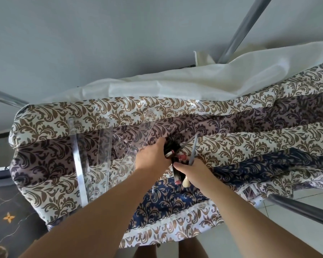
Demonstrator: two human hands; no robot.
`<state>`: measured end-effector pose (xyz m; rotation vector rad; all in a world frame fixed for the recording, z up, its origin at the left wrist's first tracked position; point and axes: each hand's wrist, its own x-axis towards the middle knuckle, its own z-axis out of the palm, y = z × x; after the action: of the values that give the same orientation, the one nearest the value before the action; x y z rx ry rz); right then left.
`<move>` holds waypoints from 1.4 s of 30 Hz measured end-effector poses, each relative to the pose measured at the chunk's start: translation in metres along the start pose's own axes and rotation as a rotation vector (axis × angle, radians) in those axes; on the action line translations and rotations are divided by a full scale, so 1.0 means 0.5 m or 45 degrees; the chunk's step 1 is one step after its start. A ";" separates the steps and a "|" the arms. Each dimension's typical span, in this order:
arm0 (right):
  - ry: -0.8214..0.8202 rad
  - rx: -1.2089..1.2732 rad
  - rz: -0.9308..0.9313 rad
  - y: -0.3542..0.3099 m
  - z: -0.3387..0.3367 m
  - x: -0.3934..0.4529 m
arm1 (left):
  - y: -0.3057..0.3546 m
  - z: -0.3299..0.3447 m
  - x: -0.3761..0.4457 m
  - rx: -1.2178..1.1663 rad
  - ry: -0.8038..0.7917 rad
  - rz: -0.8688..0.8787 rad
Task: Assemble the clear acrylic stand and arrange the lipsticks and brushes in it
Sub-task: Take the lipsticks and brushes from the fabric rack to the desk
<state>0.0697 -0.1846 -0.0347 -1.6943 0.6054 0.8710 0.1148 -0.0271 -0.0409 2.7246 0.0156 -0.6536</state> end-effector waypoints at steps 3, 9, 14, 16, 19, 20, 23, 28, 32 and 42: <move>0.024 -0.036 0.031 0.001 0.002 0.007 | 0.011 0.010 -0.002 0.055 0.001 0.012; -0.016 0.050 0.074 0.009 -0.035 0.011 | 0.026 0.017 -0.006 0.123 -0.006 0.095; -0.141 0.175 -0.010 0.010 -0.032 0.010 | 0.023 0.009 -0.011 -0.001 -0.024 0.064; -0.099 0.213 -0.019 0.008 -0.027 0.011 | 0.013 0.004 -0.016 -0.190 -0.125 0.025; -0.143 0.300 0.002 0.004 -0.021 0.013 | 0.001 -0.009 -0.022 -0.553 -0.349 -0.049; -0.182 0.339 0.013 0.000 -0.021 0.010 | -0.002 -0.013 -0.024 -0.683 -0.412 -0.069; -0.273 0.401 0.002 -0.012 -0.028 0.000 | -0.009 -0.027 -0.030 -0.937 -0.526 -0.147; -0.336 0.446 -0.024 -0.050 -0.029 -0.057 | -0.020 -0.078 -0.071 -1.151 -0.647 -0.191; -0.334 0.492 0.015 -0.080 -0.022 -0.145 | -0.006 -0.154 -0.150 -1.106 -0.693 -0.117; -0.255 0.510 -0.025 -0.136 0.004 -0.388 | 0.048 -0.317 -0.365 -1.092 -0.644 -0.163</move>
<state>0.0040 -0.1696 0.1595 -1.2350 0.5807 0.8302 0.0234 0.0145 0.1801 1.7070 0.2794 -1.0551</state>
